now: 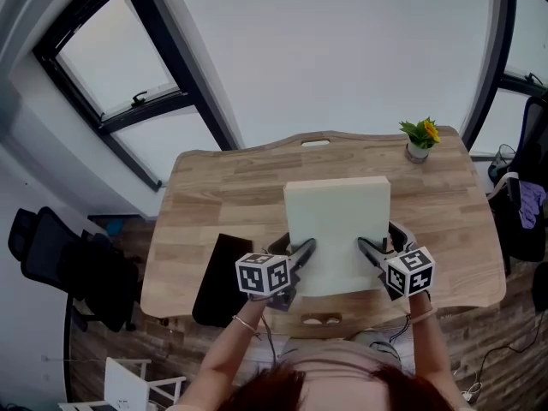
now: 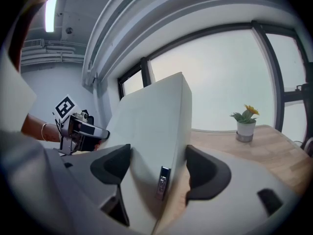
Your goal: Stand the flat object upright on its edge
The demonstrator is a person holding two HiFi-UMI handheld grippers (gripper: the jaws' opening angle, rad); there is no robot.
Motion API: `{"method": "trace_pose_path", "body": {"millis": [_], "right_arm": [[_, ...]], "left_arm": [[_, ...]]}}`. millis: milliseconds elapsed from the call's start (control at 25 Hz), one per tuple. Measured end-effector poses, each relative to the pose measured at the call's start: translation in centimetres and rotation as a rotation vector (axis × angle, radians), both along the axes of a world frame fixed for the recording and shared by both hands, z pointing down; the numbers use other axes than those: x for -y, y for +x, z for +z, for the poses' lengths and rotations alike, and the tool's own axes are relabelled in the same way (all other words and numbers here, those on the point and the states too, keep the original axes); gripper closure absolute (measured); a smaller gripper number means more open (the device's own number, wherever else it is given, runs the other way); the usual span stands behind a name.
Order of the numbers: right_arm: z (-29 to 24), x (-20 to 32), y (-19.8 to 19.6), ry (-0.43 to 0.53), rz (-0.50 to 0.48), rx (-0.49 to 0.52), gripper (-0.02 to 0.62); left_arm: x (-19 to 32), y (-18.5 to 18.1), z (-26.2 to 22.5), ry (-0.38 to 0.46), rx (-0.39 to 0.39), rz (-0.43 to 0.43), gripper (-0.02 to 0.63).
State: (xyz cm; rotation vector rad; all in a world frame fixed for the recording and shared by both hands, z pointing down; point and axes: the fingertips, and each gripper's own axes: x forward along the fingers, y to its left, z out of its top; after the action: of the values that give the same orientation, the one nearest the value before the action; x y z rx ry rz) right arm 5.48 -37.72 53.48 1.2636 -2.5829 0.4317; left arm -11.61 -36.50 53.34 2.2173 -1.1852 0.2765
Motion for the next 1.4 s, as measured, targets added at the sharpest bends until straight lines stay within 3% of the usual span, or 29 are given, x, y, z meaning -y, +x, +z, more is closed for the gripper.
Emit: {"method": "trace_pose_path", "body": {"millis": [1080, 1400], "right_arm": [[-3.2, 0.0, 1.0, 0.161, 0.036, -0.063, 0.252], [-3.3, 0.6, 1.2, 0.204, 0.040, -0.123, 0.258]], "left_arm": [[0.4, 1.1, -3.3, 0.146, 0.074, 0.005, 0.331], [0.8, 1.3, -3.3, 0.186, 0.134, 0.010, 0.331]]}}
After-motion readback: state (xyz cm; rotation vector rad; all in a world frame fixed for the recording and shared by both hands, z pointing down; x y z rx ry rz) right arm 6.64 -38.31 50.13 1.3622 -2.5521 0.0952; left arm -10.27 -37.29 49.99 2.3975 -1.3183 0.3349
